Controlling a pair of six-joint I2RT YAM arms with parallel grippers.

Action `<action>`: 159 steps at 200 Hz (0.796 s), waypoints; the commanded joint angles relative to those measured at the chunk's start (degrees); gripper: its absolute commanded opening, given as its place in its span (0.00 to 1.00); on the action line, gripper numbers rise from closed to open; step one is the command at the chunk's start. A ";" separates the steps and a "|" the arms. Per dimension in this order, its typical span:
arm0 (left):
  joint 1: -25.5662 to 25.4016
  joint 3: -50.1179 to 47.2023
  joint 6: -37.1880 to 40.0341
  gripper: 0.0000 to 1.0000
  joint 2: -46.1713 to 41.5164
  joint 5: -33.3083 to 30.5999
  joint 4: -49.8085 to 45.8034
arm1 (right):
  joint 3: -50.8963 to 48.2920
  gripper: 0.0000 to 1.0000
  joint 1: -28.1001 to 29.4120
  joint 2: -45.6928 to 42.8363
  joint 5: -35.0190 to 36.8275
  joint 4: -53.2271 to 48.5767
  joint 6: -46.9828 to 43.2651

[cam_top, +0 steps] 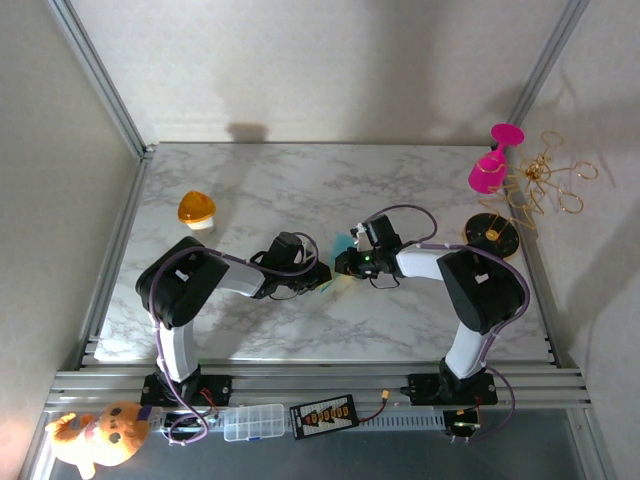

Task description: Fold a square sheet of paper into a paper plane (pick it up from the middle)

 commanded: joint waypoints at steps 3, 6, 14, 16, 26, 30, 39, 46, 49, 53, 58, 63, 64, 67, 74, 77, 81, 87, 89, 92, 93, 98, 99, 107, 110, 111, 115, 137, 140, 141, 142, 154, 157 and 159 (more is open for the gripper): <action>-0.76 -1.14 1.50 0.10 5.68 -4.35 -6.39 | 1.35 0.23 0.19 -2.72 0.67 -0.48 -0.12; -0.78 -1.18 1.48 0.10 5.74 -4.37 -6.39 | 1.45 0.24 0.19 -2.56 0.66 -0.61 -0.19; -0.74 -1.19 1.49 0.10 5.75 -4.36 -6.37 | 1.64 0.23 0.19 -1.96 0.80 -0.83 -0.32; -0.75 -1.19 1.50 0.10 5.75 -4.37 -6.34 | 1.71 0.23 0.19 -1.78 0.79 -0.89 -0.34; -0.81 -1.24 1.44 0.10 5.80 -4.37 -6.22 | 1.99 0.24 0.25 -0.97 0.87 -1.15 -0.58; -0.76 -1.27 1.39 0.10 5.77 -4.37 -6.16 | 2.00 0.24 0.21 -0.61 0.93 -1.19 -0.57; -0.76 -1.40 1.41 0.10 5.80 -4.37 -6.10 | 2.09 0.24 0.26 -0.14 0.97 -0.95 -0.58; -0.80 -1.45 1.44 0.10 5.72 -4.37 -6.12 | 2.22 0.24 0.20 0.31 0.82 -0.85 -0.65; -0.72 -1.39 1.46 0.10 5.75 -4.35 -6.06 | 2.32 0.24 0.26 0.45 0.73 -0.78 -0.75; -0.71 -1.45 1.46 0.10 5.75 -4.37 -6.12 | 2.42 0.24 0.21 0.63 0.52 -0.72 -0.76; -0.73 -1.42 1.49 0.10 5.77 -4.29 -6.07 | 2.59 0.24 0.24 0.94 0.34 -0.61 -0.85; -0.76 -1.45 1.54 0.10 5.83 -4.29 -6.06 | 2.76 0.24 0.22 1.21 -0.03 -0.60 -0.98; -0.79 -1.45 1.52 0.10 5.88 -4.29 -6.09 | 2.82 0.24 0.20 1.29 -0.09 -0.59 -1.00; -0.79 -1.49 1.55 0.10 5.89 -4.29 -6.11 | 2.99 0.24 0.21 1.51 -0.27 -0.58 -1.09; -0.80 -1.53 1.51 0.10 5.92 -4.29 -6.01 | 3.29 0.24 0.26 1.87 -0.65 -0.58 -1.20; -0.78 -1.54 1.55 0.10 5.95 -4.29 -6.03 | 3.38 0.24 0.21 1.99 -0.88 -0.54 -1.20; -0.78 -1.54 1.55 0.10 5.95 -4.29 -6.04 | 3.45 0.24 0.21 2.23 -1.13 -0.50 -1.28; -0.80 -1.54 1.51 0.10 5.93 -4.29 -6.01 | 3.62 0.24 0.19 2.48 -1.43 -0.50 -1.37; -0.75 -1.54 1.57 0.10 5.97 -4.29 -6.03 | 3.70 0.24 0.24 2.56 -1.48 -0.54 -1.37; -0.81 -1.58 1.57 0.10 6.01 -4.29 -6.02 | 3.79 0.24 0.20 2.69 -1.50 -0.64 -1.45; -0.77 -1.60 1.58 0.10 6.01 -4.29 -6.03 | 3.82 0.24 0.20 2.74 -1.48 -0.66 -1.46; -0.73 -1.60 1.53 0.10 6.00 -4.29 -5.89 | 3.93 0.24 0.19 2.90 -1.67 -0.71 -1.54; -0.73 -1.61 1.52 0.10 5.96 -4.29 -5.87 | 3.93 0.24 0.19 2.97 -1.70 -0.73 -1.55; -0.73 -1.58 1.42 0.10 5.95 -4.29 -5.92 | 4.02 0.24 0.23 3.16 -1.78 -0.93 -1.55; -0.73 -1.61 1.46 0.10 5.94 -4.29 -5.94 | 4.02 0.24 0.20 3.28 -1.74 -1.00 -1.55; -0.73 -1.62 1.44 0.10 5.93 -4.29 -5.95 | 4.02 0.24 0.20 3.30 -1.74 -1.01 -1.55; -0.75 -1.62 1.46 0.10 5.96 -4.29 -5.95 | 4.02 0.24 0.19 3.37 -1.74 -1.09 -1.47; -0.74 -1.52 1.46 0.10 5.95 -4.28 -5.92 | 4.02 0.24 0.20 3.59 -1.25 -1.65 -1.63; -0.76 -1.54 1.50 0.10 5.98 -4.29 -5.92 | 4.02 0.25 0.24 3.69 -1.10 -1.78 -1.64; -0.74 -1.54 1.46 0.10 5.95 -4.24 -5.94 | 4.02 0.24 0.26 3.72 -1.02 -1.84 -1.68; -0.74 -1.54 1.48 0.10 5.94 -4.22 -5.90 | 4.02 0.24 0.23 3.74 -1.03 -1.87 -1.66; -0.74 -1.52 1.46 0.10 5.94 -4.20 -5.93 | 4.10 0.25 0.22 4.06 -0.60 -2.31 -1.70; -0.70 -1.50 1.43 0.10 5.96 -4.21 -5.90 | 4.15 0.25 0.24 4.10 -0.45 -2.46 -1.80; -0.75 -1.51 1.46 0.10 6.00 -4.18 -6.00 | 4.19 0.25 0.21 4.15 -0.40 -2.50 -1.86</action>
